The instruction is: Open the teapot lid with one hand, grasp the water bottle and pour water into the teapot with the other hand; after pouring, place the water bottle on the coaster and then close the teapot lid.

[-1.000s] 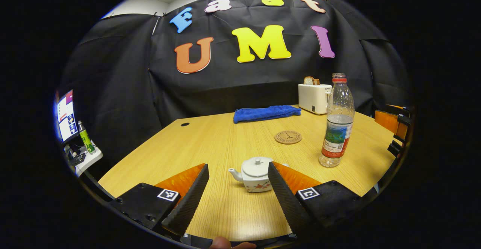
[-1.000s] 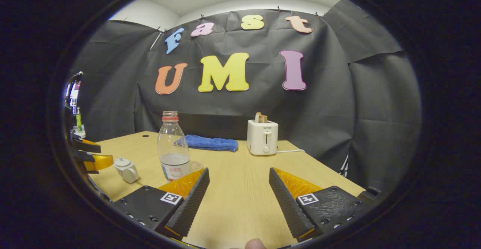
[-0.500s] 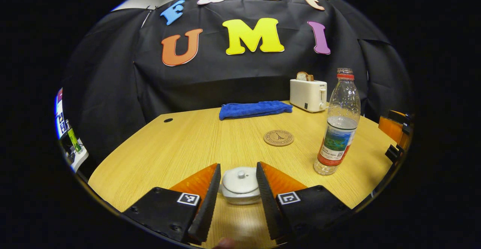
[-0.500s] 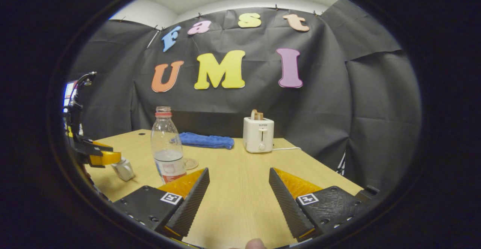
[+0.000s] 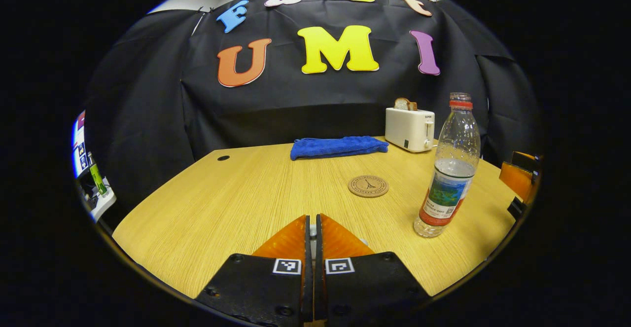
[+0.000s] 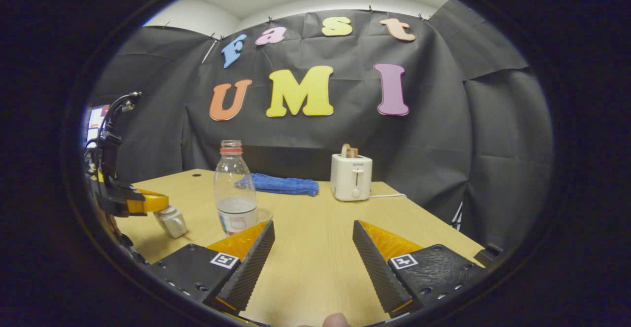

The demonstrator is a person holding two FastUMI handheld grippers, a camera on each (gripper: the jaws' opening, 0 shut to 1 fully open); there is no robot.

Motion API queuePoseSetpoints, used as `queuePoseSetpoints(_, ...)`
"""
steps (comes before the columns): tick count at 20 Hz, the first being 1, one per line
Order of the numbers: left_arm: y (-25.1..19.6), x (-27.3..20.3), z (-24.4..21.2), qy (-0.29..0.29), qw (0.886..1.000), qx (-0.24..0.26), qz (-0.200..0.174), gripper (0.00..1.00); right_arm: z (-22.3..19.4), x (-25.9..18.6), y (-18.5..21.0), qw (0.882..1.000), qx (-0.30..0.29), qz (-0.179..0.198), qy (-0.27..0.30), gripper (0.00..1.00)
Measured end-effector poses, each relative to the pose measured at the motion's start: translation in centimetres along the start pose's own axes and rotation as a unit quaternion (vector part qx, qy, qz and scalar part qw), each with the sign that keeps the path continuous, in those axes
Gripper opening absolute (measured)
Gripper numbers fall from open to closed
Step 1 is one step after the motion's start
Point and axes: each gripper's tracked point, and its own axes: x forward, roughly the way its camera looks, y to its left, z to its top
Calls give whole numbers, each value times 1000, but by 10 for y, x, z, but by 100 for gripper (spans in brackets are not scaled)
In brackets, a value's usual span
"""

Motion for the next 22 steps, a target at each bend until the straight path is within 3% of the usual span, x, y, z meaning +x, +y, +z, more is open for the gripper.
queuePoseSetpoints(5,3,-27,42,-59,998,-29,-14,3,1,0,40,998,-2,63,7,95)
queuePoseSetpoints(9,17,-53,57,-97,994,-55,-5,3,-7,11,69,995,0,96,32,95)
queuePoseSetpoints(22,48,-73,67,-103,994,-44,7,3,-31,61,105,993,8,85,78,96)
